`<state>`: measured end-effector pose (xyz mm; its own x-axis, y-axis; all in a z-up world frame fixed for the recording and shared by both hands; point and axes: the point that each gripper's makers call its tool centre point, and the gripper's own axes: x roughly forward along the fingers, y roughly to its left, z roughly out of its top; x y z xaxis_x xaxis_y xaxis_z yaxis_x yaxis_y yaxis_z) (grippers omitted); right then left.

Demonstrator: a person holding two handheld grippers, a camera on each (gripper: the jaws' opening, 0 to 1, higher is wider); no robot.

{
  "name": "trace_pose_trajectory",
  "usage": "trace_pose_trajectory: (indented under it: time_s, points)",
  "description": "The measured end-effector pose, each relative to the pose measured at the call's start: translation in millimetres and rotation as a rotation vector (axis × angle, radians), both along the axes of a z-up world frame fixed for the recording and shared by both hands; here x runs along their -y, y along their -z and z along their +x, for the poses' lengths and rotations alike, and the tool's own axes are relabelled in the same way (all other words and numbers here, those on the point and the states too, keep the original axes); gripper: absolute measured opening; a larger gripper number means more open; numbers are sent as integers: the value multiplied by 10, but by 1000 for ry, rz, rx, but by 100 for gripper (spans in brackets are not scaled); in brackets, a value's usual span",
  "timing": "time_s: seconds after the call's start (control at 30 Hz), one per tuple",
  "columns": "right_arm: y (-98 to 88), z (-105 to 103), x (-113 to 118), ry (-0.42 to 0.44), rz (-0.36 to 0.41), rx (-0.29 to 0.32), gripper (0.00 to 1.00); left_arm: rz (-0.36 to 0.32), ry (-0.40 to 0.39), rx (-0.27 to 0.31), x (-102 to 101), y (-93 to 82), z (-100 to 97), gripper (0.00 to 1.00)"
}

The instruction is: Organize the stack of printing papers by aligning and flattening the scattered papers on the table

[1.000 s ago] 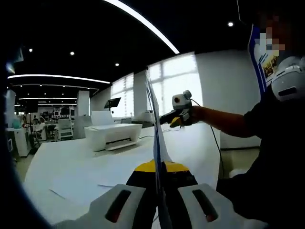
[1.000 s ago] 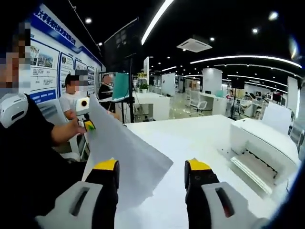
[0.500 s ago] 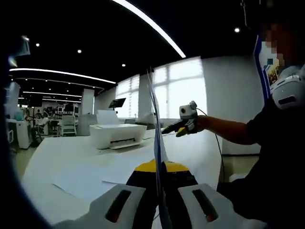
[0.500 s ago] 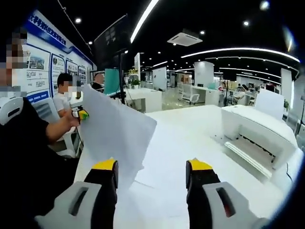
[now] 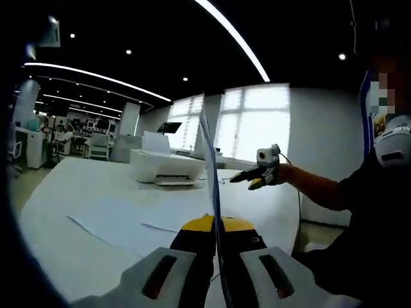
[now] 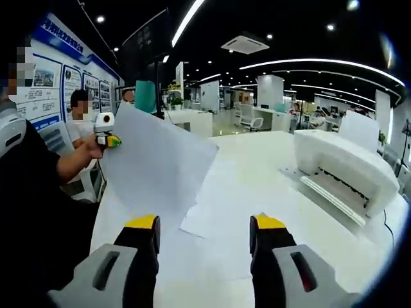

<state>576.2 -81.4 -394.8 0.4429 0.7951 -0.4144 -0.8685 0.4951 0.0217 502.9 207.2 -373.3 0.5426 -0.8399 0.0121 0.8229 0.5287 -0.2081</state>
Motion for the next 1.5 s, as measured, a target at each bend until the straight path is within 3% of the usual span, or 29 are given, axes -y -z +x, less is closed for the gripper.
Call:
trace_pose_trajectory:
  time_s: [0.23, 0.47, 0.73, 0.87, 1.17, 1.5]
  points:
    - [40, 5, 13, 4, 1, -6, 52, 45, -58, -57, -80, 221, 117, 7]
    - [106, -10, -27, 0, 1, -17, 51, 167, -123, -33, -122, 401, 209, 7]
    - [230, -17, -161, -18, 23, -41, 52, 156, -70, 87, -34, 217, 60, 7]
    - [156, 10, -317, -35, 80, -26, 53, 125, -36, 129, -16, 157, -10, 6]
    - [51, 228, -575, -67, 185, 21, 54, 83, 16, 189, -23, 27, -98, 6]
    - [127, 206, -768, -126, 224, 12, 52, 57, 59, 216, 26, -44, -151, 6]
